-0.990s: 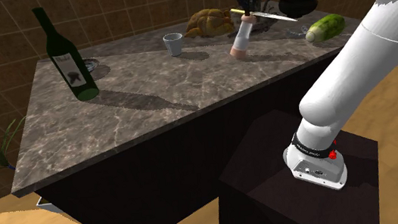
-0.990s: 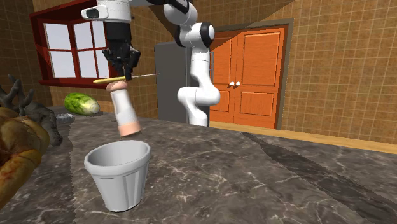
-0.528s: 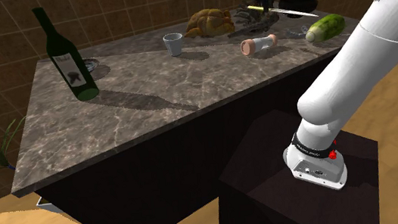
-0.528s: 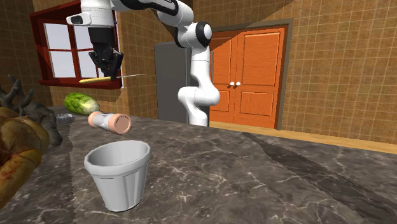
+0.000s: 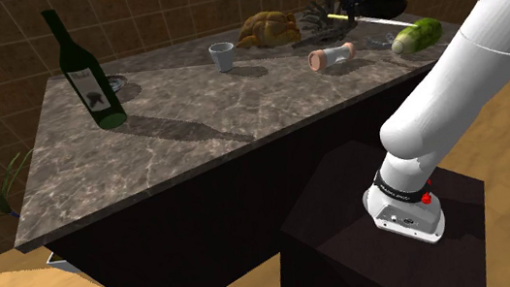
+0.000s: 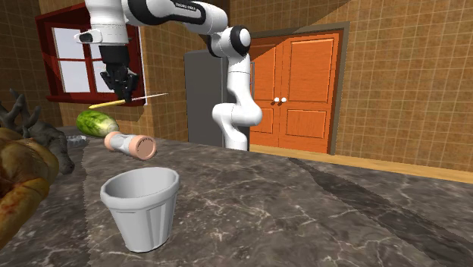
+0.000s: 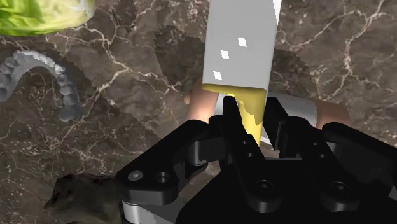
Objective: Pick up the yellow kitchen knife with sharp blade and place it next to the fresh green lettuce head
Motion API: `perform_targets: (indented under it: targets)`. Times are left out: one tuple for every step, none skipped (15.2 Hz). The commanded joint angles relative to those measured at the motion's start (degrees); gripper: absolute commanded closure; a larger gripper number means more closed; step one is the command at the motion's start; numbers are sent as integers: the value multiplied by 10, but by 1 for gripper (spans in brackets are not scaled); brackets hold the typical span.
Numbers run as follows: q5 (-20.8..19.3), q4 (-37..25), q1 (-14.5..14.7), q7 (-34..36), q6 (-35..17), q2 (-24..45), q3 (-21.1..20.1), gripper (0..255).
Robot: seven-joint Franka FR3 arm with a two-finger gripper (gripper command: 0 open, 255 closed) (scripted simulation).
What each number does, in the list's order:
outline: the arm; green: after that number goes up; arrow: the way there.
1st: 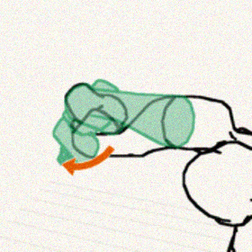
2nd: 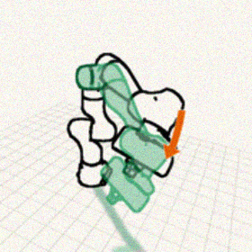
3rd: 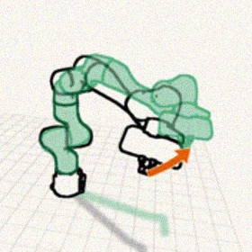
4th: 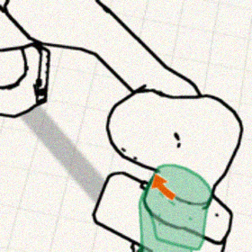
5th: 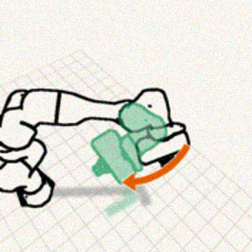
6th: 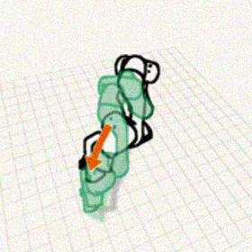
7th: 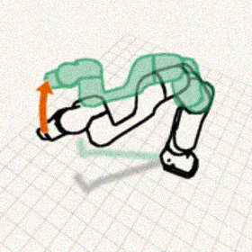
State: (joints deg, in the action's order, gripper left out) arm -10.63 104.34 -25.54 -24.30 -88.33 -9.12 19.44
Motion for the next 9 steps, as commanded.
perform_targets:
  targets:
    - [-1,21,0,3,-17,-4,0,255]
    - [-2,29,0,4,-25,-4,0,255]
    - [-2,37,-1,5,-32,-5,1,255]
    - [-2,45,-1,6,-40,-5,1,255]
    - [-2,53,-1,7,-48,-6,1,255]
    - [-3,61,-1,8,-55,-6,2,255]
    - [-3,69,-1,9,-63,-6,2,255]
    - [-3,77,-2,10,-70,-6,2,255]
    - [-3,84,-2,11,-78,-6,3,255]
